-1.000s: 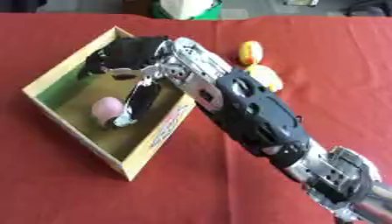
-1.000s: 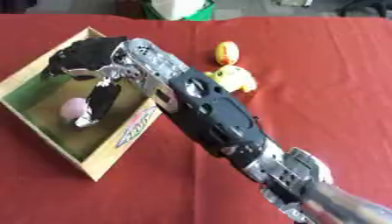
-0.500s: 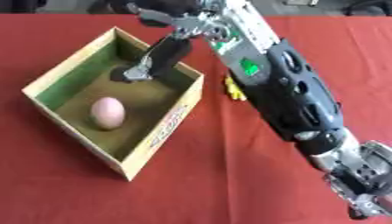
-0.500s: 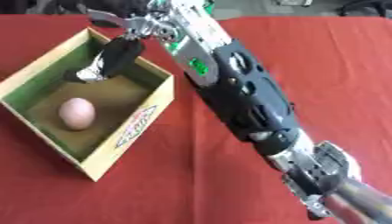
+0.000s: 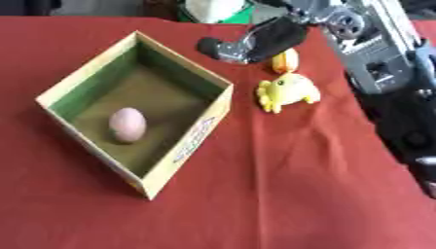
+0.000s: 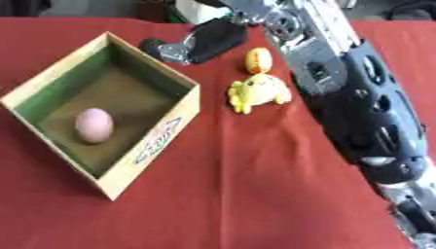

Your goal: Pick up objects on the table and place them in the box.

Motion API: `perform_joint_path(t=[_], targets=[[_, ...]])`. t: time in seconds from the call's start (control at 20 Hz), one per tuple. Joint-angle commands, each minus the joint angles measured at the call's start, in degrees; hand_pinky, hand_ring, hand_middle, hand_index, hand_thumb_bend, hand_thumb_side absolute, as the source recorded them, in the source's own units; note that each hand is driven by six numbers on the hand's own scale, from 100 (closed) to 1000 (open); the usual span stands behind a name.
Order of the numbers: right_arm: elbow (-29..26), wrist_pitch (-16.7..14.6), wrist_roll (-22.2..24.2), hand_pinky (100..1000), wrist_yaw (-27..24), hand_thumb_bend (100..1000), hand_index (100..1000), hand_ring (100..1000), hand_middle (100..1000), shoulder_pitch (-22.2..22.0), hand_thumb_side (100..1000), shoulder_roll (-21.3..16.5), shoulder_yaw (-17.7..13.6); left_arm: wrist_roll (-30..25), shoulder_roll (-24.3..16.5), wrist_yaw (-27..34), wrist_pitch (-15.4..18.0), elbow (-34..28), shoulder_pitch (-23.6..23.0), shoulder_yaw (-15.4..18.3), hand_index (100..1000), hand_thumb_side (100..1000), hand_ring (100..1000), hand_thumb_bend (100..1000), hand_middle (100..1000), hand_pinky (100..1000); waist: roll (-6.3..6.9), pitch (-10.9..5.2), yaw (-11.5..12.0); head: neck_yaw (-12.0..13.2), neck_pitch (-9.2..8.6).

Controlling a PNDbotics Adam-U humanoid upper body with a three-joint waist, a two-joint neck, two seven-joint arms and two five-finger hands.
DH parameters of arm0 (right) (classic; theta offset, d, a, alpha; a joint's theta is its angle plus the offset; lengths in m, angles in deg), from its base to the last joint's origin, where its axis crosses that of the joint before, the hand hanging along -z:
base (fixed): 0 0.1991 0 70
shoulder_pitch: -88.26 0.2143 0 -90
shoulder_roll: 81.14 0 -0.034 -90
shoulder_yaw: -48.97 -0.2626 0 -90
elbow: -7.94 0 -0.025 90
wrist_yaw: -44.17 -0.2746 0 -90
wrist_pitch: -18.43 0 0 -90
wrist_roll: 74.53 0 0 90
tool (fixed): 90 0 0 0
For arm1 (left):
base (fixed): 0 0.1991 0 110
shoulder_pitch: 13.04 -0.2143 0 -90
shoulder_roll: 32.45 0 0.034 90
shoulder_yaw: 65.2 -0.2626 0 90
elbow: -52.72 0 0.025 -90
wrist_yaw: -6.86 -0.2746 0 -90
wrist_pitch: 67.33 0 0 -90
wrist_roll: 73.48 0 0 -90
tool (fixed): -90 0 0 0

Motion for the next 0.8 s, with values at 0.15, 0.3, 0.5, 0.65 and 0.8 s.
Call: perform_joint_path(t=[0.15,0.3,0.5,0.65,0.8], targets=[[-2.76,1.17,0.11,749,-4.52,440,935,911,817,-4.05,729,-8.29,-2.73,0.35,-0.78,-0.52,-0.09,-0.97,0.15,0.54,763,907,579,100,649,707,0.24,-1.23,-0.26,0.77,-1.00],[-2.99,0.91,0.40,750,-6.80,472,949,916,820,-7.16,681,-12.02,-3.93,0.20,-0.71,-0.45,-0.07,-0.97,0.33,0.37,763,905,580,100,649,707,0.43,-1.07,-0.09,0.67,-1.30],[-1.17,-0.37,1.06,749,-7.22,506,973,920,823,-9.02,629,-13.87,-4.44,0.06,-0.58,-0.36,-0.09,-0.97,0.36,0.30,763,907,580,100,649,707,0.43,-0.91,-0.07,0.38,-1.40],[2.08,-1.23,1.61,749,-6.01,521,980,925,827,-9.58,607,-14.23,-4.18,0.01,-0.55,-0.33,-0.13,-0.97,0.37,0.27,762,907,580,100,649,708,0.42,-0.73,0.00,0.01,-1.40],[6.13,-2.42,2.09,749,-4.80,529,977,925,827,-9.81,593,-14.02,-3.86,-0.03,-0.48,-0.32,-0.16,-0.97,0.35,0.26,762,907,580,100,649,708,0.44,-0.47,0.12,-0.31,-1.50]])
